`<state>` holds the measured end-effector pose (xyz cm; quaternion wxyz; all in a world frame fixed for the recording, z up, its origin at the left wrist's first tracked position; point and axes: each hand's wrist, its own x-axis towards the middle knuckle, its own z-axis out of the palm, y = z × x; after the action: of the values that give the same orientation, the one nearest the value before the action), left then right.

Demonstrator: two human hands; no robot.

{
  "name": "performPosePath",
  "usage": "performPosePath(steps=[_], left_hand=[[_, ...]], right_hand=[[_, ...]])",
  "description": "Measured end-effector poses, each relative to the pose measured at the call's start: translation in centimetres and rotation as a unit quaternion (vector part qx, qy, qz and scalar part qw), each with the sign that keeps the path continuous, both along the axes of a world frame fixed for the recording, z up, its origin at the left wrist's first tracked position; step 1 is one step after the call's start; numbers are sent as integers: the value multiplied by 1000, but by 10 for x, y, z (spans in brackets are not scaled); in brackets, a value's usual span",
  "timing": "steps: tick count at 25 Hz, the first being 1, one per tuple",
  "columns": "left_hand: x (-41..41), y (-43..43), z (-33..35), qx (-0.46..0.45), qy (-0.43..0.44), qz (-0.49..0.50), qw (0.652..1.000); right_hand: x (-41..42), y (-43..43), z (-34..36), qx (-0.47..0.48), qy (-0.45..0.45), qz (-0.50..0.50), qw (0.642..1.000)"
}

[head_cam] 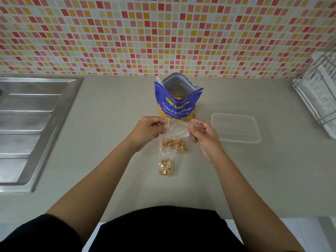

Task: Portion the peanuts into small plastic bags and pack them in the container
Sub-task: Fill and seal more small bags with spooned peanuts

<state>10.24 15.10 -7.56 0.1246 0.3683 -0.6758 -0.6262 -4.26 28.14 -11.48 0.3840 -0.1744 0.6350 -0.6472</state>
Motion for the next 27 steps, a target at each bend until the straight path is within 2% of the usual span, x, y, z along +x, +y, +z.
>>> performPosePath(steps=[4, 6, 8, 9, 11, 13, 15, 19, 24, 27], left_hand=[[-2, -3, 0, -32, -40, 38, 998], [0, -5, 0, -32, -52, 72, 996], [2, -8, 2, -24, -64, 80, 994], [2, -9, 5, -17, -67, 74, 995], [-1, -7, 13, -5, -59, 54, 997], [-6, -1, 21, -36, -67, 31, 997], [-10, 4, 28, -81, -75, 18, 994], [-11, 7, 31, -157, -106, -8, 982], [-11, 7, 31, -182, -101, -34, 977], [-12, 6, 32, -196, -105, -46, 974]], right_hand=[[-1, 1, 3, 15, 9, -18, 1000], [-3, 1, 0, 66, 141, -53, 986], [-3, 5, 3, 91, 310, -60, 944], [-2, 5, 6, 72, 374, -26, 924], [3, 3, 14, 41, 464, 89, 881], [8, -6, 19, 67, 522, 172, 833], [12, -14, 18, 90, 556, 178, 807], [10, -17, 13, 81, 608, 133, 779], [8, -17, 12, 90, 583, 150, 793], [8, -17, 14, 96, 594, 145, 786]])
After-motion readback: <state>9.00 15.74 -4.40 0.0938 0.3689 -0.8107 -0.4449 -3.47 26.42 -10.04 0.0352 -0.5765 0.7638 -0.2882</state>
